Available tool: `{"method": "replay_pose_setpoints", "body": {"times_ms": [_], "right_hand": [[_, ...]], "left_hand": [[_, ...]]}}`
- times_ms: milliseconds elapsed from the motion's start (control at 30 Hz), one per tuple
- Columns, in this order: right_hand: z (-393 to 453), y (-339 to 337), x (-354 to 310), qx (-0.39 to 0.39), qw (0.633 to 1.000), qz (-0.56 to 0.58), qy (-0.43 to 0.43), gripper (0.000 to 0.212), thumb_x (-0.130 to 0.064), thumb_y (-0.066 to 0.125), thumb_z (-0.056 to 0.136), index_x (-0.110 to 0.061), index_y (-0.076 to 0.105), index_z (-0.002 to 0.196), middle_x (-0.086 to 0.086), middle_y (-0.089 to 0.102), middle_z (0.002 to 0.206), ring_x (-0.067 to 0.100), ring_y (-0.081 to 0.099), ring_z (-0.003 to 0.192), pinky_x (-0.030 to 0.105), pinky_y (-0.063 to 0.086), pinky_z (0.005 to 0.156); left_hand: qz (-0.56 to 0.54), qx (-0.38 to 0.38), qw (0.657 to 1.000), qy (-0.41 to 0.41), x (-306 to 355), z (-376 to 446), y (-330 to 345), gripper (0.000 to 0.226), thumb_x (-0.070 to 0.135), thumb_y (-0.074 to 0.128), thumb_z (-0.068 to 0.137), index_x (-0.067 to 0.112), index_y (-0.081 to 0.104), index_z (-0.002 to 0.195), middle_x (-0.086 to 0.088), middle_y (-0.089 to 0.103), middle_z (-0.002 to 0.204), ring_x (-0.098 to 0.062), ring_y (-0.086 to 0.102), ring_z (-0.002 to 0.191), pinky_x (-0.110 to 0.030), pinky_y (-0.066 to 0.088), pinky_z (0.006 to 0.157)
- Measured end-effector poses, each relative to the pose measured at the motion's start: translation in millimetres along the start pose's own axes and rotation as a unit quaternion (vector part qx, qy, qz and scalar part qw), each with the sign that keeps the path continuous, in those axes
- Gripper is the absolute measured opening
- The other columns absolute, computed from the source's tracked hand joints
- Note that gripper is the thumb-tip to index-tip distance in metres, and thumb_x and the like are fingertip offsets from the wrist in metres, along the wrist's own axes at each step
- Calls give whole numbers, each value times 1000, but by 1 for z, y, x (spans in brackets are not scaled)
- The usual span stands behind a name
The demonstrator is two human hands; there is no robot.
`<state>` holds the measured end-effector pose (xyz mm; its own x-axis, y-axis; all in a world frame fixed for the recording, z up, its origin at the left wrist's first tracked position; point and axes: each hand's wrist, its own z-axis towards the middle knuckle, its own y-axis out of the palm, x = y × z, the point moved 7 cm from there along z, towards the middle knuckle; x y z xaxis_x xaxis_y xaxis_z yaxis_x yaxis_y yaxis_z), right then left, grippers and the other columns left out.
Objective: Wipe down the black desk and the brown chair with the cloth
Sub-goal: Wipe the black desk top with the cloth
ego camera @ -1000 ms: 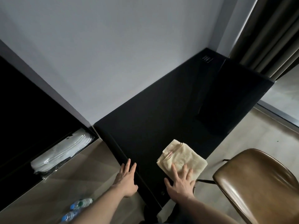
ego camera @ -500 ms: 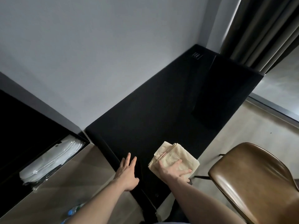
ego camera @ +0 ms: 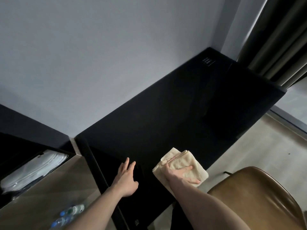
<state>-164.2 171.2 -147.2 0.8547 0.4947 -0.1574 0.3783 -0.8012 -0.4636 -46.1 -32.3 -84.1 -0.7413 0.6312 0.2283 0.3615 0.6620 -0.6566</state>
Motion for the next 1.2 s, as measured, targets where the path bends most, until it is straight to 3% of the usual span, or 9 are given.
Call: {"method": "replay_pose_setpoints", "body": {"times_ms": [167,300,400,600,733,833,1033,1133,1200], "right_hand": [[12,-48,-29,21,998,-51,-31,145,-77,79,69,-40,-27,161,18,-50,157,52,-1,157,61,14,126],[-21,-75,-39,-32,998,-14,-61,127,-53,78,90,-40,-26,161,6,-38,167,39,-3,161,54,24,123],[-51,-91,-42,-46,994,-47,-89,130,-52,79,89,-35,-27,161,6,-30,170,36,-1,161,55,20,125],[-92,-113,-41,-110,977,-90,-161,85,-52,49,108,-19,-6,165,10,0,172,34,12,160,39,18,126],[61,-65,-29,-77,970,-115,-201,140,-53,95,62,-25,7,168,17,15,173,42,19,158,57,20,128],[106,-60,-23,-58,990,-62,-111,161,-77,89,19,-37,26,162,12,28,170,40,38,149,56,34,121],[51,-97,-36,-52,997,-43,-44,181,-73,83,-4,-35,26,164,10,28,169,39,43,145,57,38,119],[39,-114,-58,-24,997,-62,-36,164,-81,83,31,-36,5,167,18,21,169,42,38,148,58,37,119],[40,-127,-78,9,996,-79,-38,143,-75,82,65,-36,-13,165,21,-1,170,45,31,150,59,34,121]], "left_hand": [[-36,2,999,2,34,-3,0,86,16,57,100,31,8,169,8,-21,174,-22,-15,162,-42,21,128],[-28,-7,1000,11,40,-15,8,84,16,56,100,29,11,169,7,-20,174,-22,-15,162,-41,22,128],[-14,-13,1000,15,31,-17,10,84,17,55,98,29,11,169,7,-20,174,-23,-16,162,-42,24,127],[-10,-5,1000,0,8,-24,18,84,18,55,99,29,10,169,5,-20,175,-25,-15,162,-40,28,125],[-20,-8,1000,3,5,-28,18,85,18,56,99,29,10,169,5,-21,174,-26,-15,162,-41,27,126],[-37,-3,999,10,15,-24,9,84,19,57,99,29,12,169,6,-20,174,-25,-15,162,-38,28,124],[-47,11,998,30,52,1,-5,83,22,58,99,30,14,168,6,-19,175,-24,-14,162,-39,27,125],[-51,13,998,29,73,17,-12,83,23,59,99,30,15,168,7,-19,175,-24,-13,162,-39,25,126],[-57,12,998,24,90,32,-18,83,23,59,99,30,15,168,7,-19,175,-24,-12,162,-40,25,126]]}}
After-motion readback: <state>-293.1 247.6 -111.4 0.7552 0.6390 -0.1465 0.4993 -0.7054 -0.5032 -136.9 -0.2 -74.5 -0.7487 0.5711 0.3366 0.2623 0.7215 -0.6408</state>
